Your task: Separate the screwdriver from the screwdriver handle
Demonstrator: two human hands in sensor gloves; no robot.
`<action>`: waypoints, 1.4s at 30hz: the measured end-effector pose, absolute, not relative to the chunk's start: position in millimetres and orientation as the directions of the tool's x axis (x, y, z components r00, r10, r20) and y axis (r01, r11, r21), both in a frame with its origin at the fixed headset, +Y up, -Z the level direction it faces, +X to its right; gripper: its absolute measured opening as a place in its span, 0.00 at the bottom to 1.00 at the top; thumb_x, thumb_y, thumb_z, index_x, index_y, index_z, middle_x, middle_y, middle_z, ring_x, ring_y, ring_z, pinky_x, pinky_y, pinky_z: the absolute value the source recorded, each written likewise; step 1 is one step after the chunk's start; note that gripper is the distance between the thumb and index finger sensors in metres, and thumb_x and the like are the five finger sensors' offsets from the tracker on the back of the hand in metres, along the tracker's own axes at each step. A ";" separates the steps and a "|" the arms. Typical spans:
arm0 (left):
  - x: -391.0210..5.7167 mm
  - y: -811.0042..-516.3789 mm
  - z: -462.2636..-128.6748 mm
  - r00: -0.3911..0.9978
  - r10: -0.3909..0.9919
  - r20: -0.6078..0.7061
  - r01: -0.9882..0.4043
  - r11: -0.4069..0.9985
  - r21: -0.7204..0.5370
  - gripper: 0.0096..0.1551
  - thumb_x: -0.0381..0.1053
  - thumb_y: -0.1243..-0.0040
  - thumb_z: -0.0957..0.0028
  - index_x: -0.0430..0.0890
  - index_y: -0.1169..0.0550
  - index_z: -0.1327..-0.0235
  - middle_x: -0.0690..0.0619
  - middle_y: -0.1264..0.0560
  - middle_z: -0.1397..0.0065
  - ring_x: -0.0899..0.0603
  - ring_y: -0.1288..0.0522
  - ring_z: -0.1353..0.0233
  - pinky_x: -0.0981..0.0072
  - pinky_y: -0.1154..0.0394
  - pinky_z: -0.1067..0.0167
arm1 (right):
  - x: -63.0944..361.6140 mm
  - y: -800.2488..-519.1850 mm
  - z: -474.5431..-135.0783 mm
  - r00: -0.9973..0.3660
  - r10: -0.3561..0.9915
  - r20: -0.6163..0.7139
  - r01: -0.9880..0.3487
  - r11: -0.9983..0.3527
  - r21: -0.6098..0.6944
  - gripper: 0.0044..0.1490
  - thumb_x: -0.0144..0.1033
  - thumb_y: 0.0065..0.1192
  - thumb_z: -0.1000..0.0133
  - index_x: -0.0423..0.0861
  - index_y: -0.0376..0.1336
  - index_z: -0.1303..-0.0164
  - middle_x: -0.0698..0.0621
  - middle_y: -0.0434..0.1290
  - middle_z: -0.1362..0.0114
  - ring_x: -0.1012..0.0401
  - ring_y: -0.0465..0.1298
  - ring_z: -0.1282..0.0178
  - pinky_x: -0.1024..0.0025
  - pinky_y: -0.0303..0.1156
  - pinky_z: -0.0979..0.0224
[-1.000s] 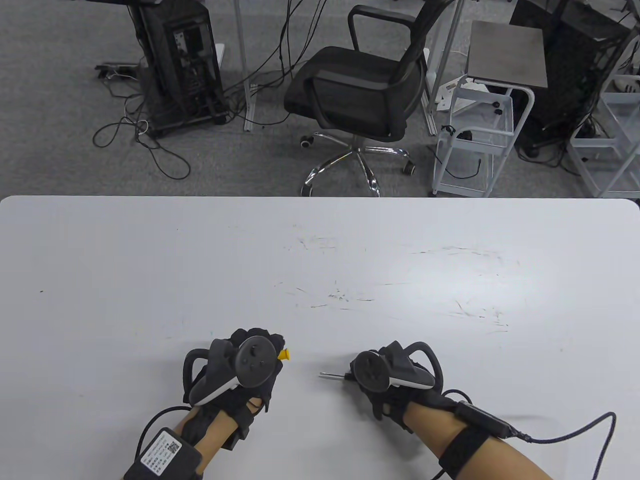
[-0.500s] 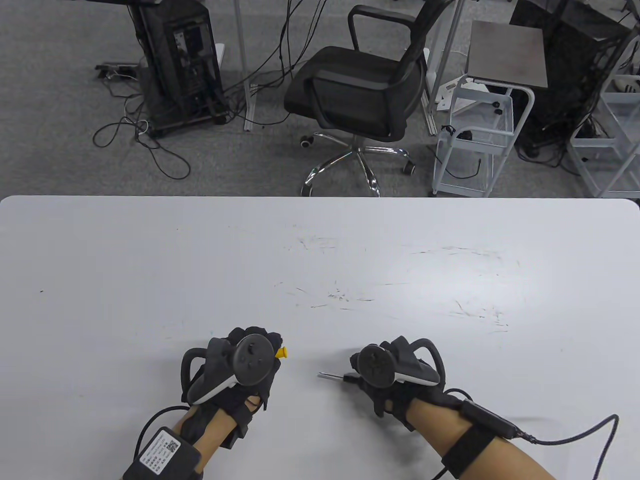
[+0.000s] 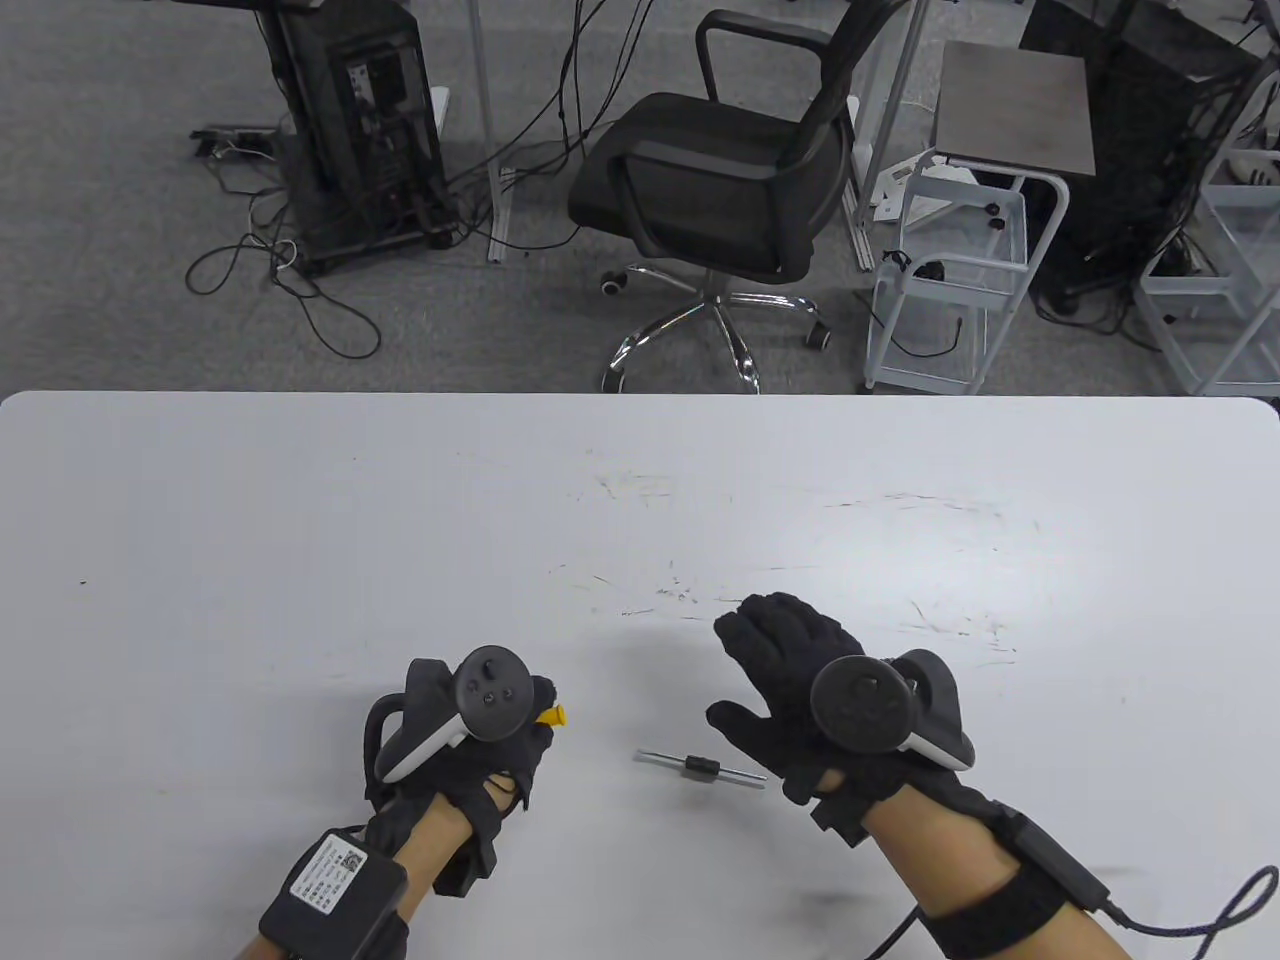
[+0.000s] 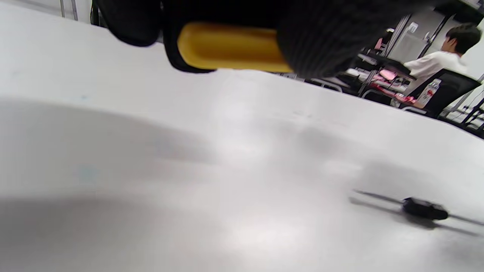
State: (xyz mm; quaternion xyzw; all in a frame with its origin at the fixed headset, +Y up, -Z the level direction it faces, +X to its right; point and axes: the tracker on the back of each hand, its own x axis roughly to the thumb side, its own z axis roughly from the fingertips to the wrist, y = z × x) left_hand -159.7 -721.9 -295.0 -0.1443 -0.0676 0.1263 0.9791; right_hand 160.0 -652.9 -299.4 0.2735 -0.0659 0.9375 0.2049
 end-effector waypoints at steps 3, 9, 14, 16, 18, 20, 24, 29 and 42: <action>-159.3 -733.3 -299.6 0.974 0.209 0.082 -0.174 0.932 -0.318 0.30 0.53 0.34 0.50 0.55 0.27 0.33 0.52 0.34 0.26 0.37 0.30 0.30 0.40 0.35 0.28 | 163.9 -647.6 -297.7 -0.762 0.353 0.543 -0.430 -0.902 -0.016 0.54 0.66 0.70 0.45 0.52 0.51 0.16 0.52 0.46 0.12 0.40 0.48 0.10 0.30 0.47 0.19; -155.1 -748.1 -303.5 0.990 0.122 0.076 -0.089 0.934 -0.345 0.29 0.54 0.33 0.51 0.59 0.26 0.33 0.52 0.34 0.25 0.37 0.30 0.29 0.40 0.36 0.28 | 165.7 -645.6 -296.8 -0.762 0.351 0.544 -0.420 -0.908 -0.002 0.56 0.67 0.69 0.45 0.53 0.48 0.14 0.53 0.43 0.11 0.40 0.44 0.10 0.30 0.44 0.19; -151.0 -755.9 -304.0 0.992 0.105 0.075 -0.072 0.932 -0.356 0.29 0.54 0.32 0.51 0.59 0.25 0.34 0.52 0.33 0.25 0.37 0.30 0.29 0.40 0.35 0.28 | 165.3 -645.5 -296.2 -0.761 0.342 0.551 -0.412 -0.911 -0.003 0.56 0.67 0.69 0.44 0.53 0.48 0.14 0.53 0.43 0.11 0.41 0.44 0.10 0.29 0.43 0.19; -149.7 -758.1 -304.1 0.993 0.085 0.080 -0.051 0.932 -0.358 0.29 0.54 0.32 0.51 0.59 0.25 0.34 0.53 0.33 0.25 0.38 0.30 0.29 0.40 0.35 0.28 | 165.0 -645.5 -296.1 -0.761 0.338 0.553 -0.408 -0.913 -0.003 0.56 0.67 0.69 0.44 0.53 0.48 0.14 0.53 0.44 0.11 0.40 0.45 0.10 0.29 0.43 0.19; -148.3 -761.5 -304.5 0.993 0.080 0.084 -0.044 0.927 -0.373 0.29 0.54 0.31 0.51 0.58 0.25 0.34 0.53 0.33 0.26 0.37 0.30 0.30 0.40 0.35 0.28 | 164.7 -646.0 -295.9 -0.760 0.340 0.554 -0.408 -0.913 0.000 0.55 0.66 0.69 0.44 0.53 0.48 0.14 0.53 0.44 0.11 0.40 0.44 0.10 0.29 0.43 0.19; -147.1 -764.5 -304.6 0.994 0.062 0.089 -0.024 0.927 -0.375 0.29 0.54 0.31 0.51 0.58 0.25 0.34 0.53 0.33 0.26 0.38 0.30 0.29 0.40 0.35 0.28 | 163.7 -646.8 -295.0 -0.762 0.333 0.555 -0.399 -0.917 0.002 0.55 0.66 0.69 0.44 0.53 0.48 0.14 0.53 0.44 0.11 0.40 0.45 0.10 0.29 0.43 0.19; -146.3 -767.0 -305.5 0.994 0.061 0.091 -0.022 0.924 -0.381 0.30 0.54 0.31 0.51 0.58 0.25 0.34 0.53 0.33 0.26 0.38 0.29 0.30 0.40 0.35 0.28 | 161.3 -646.8 -293.4 -0.761 0.326 0.562 -0.393 -0.920 0.001 0.55 0.66 0.69 0.44 0.53 0.48 0.14 0.53 0.44 0.11 0.40 0.45 0.10 0.29 0.43 0.19; -146.9 -766.7 -305.4 0.994 0.061 0.089 -0.023 0.925 -0.380 0.30 0.54 0.30 0.51 0.59 0.26 0.34 0.53 0.33 0.26 0.38 0.29 0.30 0.40 0.35 0.28 | 160.8 -646.8 -292.8 -0.757 0.325 0.567 -0.393 -0.920 0.002 0.55 0.66 0.69 0.44 0.53 0.49 0.15 0.53 0.45 0.11 0.40 0.45 0.10 0.29 0.44 0.19; -150.7 -758.5 -306.2 0.994 0.075 0.078 -0.041 0.929 -0.367 0.33 0.56 0.31 0.52 0.58 0.28 0.31 0.53 0.34 0.25 0.38 0.30 0.28 0.39 0.37 0.27 | 159.0 -647.1 -291.8 -0.759 0.314 0.570 -0.378 -0.926 0.006 0.55 0.66 0.69 0.44 0.53 0.49 0.15 0.53 0.45 0.11 0.40 0.45 0.10 0.29 0.43 0.19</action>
